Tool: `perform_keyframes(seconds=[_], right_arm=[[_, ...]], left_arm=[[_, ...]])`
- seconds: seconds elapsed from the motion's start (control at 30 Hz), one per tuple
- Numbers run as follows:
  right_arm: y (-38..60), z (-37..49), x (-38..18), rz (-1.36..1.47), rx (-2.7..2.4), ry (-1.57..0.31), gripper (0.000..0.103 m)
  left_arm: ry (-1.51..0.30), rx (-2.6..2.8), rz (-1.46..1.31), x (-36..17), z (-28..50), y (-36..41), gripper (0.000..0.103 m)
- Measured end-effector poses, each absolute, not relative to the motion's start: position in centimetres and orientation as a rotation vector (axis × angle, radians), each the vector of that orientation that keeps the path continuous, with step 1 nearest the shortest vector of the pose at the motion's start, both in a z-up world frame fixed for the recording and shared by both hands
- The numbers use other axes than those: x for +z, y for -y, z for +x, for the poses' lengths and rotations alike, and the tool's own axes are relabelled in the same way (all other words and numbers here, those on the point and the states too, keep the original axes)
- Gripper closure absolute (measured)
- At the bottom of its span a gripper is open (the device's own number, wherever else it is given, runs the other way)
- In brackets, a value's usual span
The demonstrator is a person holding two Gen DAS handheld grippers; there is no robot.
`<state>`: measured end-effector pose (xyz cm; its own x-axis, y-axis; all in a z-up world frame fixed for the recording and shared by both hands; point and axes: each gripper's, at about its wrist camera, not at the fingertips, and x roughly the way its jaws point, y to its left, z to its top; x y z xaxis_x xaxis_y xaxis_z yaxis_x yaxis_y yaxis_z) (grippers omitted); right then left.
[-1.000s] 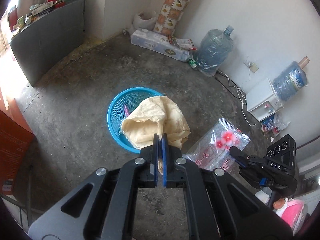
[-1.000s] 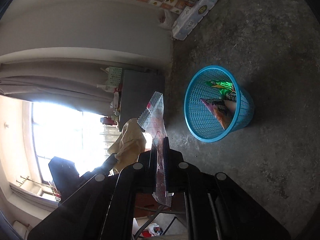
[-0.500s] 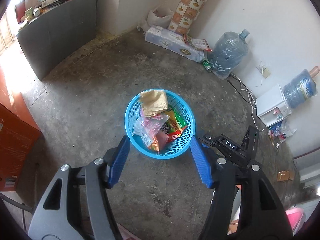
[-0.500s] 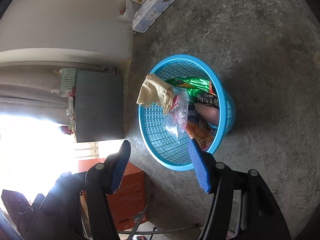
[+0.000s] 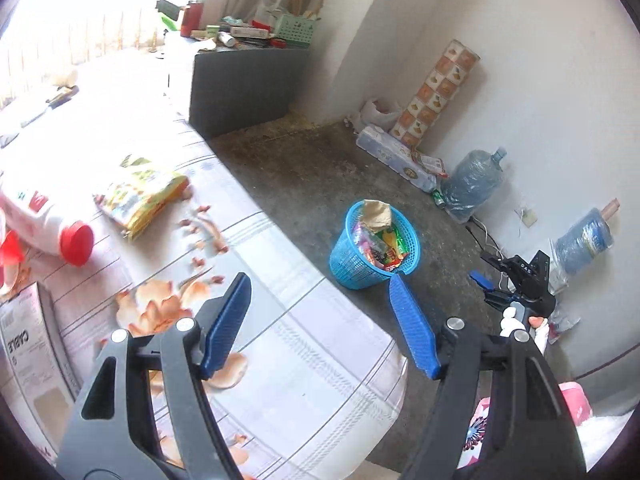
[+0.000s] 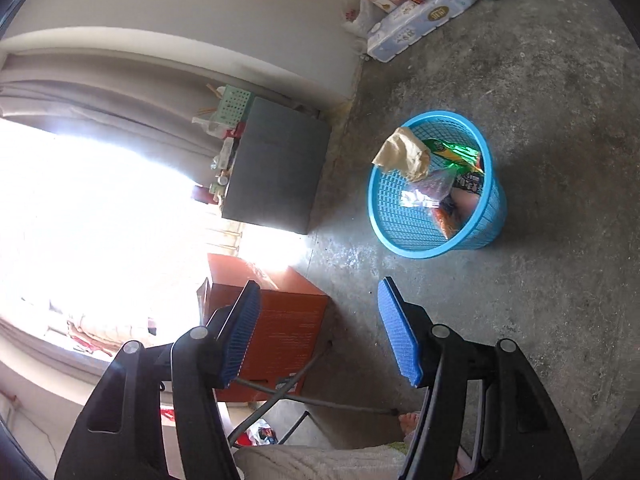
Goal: Collect trash
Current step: 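Return both tools to the table, then grasp the blue medicine box with the left tool while the right tool grasps the CABLE box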
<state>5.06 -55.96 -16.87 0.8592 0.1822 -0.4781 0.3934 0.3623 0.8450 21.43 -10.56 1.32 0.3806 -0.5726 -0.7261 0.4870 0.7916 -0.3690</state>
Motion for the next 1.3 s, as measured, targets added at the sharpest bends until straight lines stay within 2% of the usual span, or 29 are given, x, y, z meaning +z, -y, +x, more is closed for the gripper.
perform_keyframes(seconds=[0.13, 0.3, 0.5, 0.6, 0.7, 0.77, 0.8, 1.03, 1.1, 1.3], right_arm=[[49.7, 9.0, -10.3, 1.027, 0.034, -0.583, 0.036], [36.0, 15.5, -4.7, 0.752, 0.279, -0.713, 0.03], [15.6, 21.3, -4.0, 0.377, 0.408, -0.949, 0.024], [7.8, 22.3, -4.5, 0.258, 0.476, -1.004, 0.021], [2.0, 22.8, -4.9, 0.128, 0.492, -1.019, 0.018], [-0.3, 23.2, -5.3, 0.059, 0.465, -1.016, 0.018], [-1.1, 23.5, -5.5, 0.033, 0.449, -1.024, 0.018], [-2.3, 25.3, -7.1, -0.068, 0.295, -1.065, 0.018], [-2.3, 25.7, -7.6, -0.061, 0.277, -1.07, 0.015], [-2.9, 26.6, -7.9, -0.073, 0.263, -1.077, 0.014]], left_arm=[[-0.865, -0.474, -0.213, 2.3, 18.9, 1.0, 0.035], [-0.788, -0.263, -0.297, 2.5, 16.4, -8.8, 0.035], [-0.825, -0.118, -0.396, 0.0, 13.9, -16.1, 0.034], [-0.839, -0.088, -0.458, -1.2, 13.0, -18.8, 0.033], [-0.838, -0.067, -0.48, -1.4, 13.5, -20.7, 0.028], [-0.817, -0.054, -0.472, -1.0, 14.5, -21.8, 0.019], [-0.81, -0.057, -0.457, -0.8, 15.4, -22.0, 0.018], [-0.839, -0.053, -0.336, -1.8, 24.2, -20.8, 0.018], [-0.865, -0.034, -0.306, -2.7, 26.3, -20.5, 0.018], [-0.944, 0.0, -0.321, -5.3, 30.1, -20.9, 0.018]])
